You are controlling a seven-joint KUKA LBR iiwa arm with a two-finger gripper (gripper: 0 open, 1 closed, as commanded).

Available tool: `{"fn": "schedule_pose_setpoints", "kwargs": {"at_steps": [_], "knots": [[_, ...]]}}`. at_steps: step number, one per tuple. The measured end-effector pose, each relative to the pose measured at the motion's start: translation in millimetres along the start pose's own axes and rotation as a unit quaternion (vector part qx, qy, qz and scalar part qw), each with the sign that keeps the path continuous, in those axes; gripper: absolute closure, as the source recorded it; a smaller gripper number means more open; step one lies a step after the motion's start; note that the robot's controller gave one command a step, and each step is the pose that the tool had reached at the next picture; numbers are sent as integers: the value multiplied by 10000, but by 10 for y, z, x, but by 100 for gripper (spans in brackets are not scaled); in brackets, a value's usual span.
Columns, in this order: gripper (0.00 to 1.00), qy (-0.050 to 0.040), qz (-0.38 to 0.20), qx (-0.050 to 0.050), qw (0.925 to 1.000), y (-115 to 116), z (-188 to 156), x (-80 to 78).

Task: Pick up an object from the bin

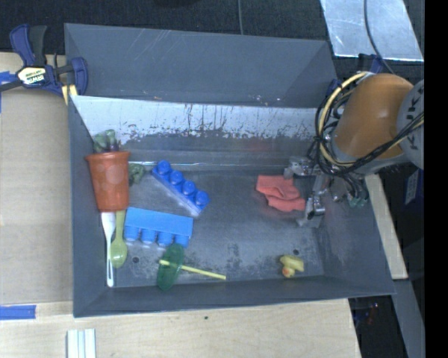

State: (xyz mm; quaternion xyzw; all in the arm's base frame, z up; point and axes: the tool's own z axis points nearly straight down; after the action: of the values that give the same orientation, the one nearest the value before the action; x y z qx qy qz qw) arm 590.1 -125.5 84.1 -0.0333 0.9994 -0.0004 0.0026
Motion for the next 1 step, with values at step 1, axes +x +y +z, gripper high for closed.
{"fn": "schedule_pose_setpoints", "kwargs": {"at_steps": [1], "knots": [[100, -60, 131, 26, 9999, -177, 130, -272]]}}
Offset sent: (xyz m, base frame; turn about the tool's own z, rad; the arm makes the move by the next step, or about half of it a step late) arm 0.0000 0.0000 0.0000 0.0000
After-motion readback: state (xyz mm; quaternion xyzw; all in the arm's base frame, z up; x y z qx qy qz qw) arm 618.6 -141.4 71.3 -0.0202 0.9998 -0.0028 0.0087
